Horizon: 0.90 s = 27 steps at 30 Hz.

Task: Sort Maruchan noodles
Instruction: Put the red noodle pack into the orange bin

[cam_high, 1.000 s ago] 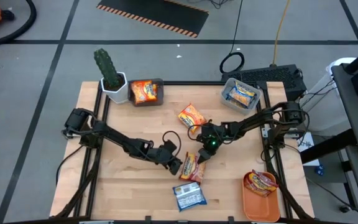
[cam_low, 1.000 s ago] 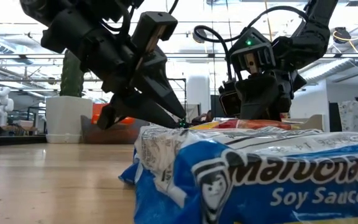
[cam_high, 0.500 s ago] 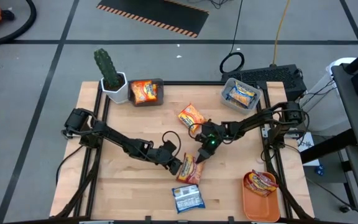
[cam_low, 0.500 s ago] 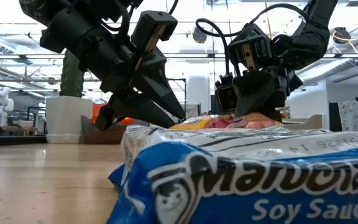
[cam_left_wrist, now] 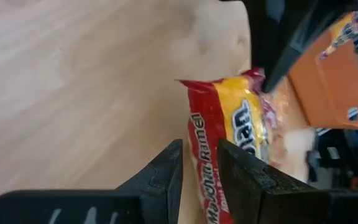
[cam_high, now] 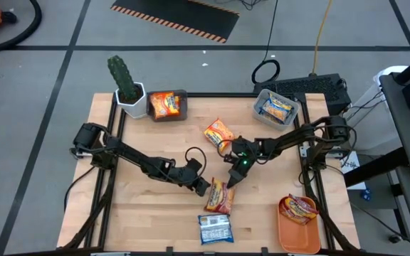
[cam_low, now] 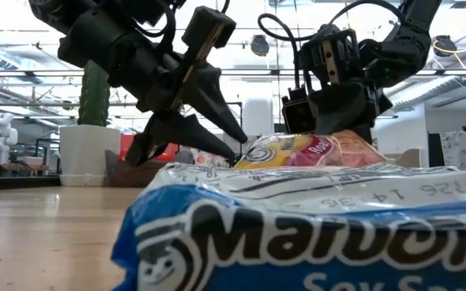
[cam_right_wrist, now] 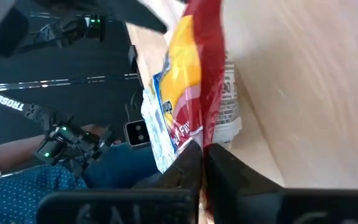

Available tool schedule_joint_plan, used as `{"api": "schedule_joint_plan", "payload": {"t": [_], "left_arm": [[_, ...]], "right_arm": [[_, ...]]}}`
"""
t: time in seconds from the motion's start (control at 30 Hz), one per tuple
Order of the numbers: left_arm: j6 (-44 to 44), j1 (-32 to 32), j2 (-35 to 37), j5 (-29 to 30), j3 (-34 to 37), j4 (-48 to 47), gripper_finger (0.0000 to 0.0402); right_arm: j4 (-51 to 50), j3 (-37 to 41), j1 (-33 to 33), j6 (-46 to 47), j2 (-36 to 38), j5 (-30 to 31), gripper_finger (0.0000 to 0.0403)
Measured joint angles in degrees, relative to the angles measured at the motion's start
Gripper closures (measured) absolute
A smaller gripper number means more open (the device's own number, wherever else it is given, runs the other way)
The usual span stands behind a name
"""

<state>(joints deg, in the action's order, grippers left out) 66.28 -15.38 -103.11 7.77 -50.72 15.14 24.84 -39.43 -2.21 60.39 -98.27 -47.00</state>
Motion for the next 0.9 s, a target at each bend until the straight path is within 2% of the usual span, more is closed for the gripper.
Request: {"api": "schedule_joint_plan", "payload": {"t": [0.3, 0.5, 0.7, 0.8, 0.9], "left_arm": [[2.98, -0.13, 0.00, -1.41, -0.02, 4.05, 0.0300], [4.34, 0.28, 0.11, -1.23, -0.02, 6.35, 0.0291], [0.68, 0.22, 0.11, 3.74, -0.02, 10.17, 0.0218], [-5.86, 0.20, 0.11, 7.83, -0.02, 13.98, 0.0174], [-13.14, 0.28, 0.11, 10.46, -0.02, 16.49, 0.0148]], "right_arm": [[0.03, 0.01, -2.33, 0.03, 2.84, -1.27, 0.0402], [-2.84, 0.01, -5.03, -1.33, 7.82, -1.40, 0.0402], [-7.40, -0.01, -7.50, -2.84, 13.89, -1.43, 0.0403], [-10.53, -0.04, -8.33, -3.90, 16.24, -1.42, 0.0403], [-11.25, -0.06, -9.06, -4.09, 18.22, -1.75, 0.0403]]}}
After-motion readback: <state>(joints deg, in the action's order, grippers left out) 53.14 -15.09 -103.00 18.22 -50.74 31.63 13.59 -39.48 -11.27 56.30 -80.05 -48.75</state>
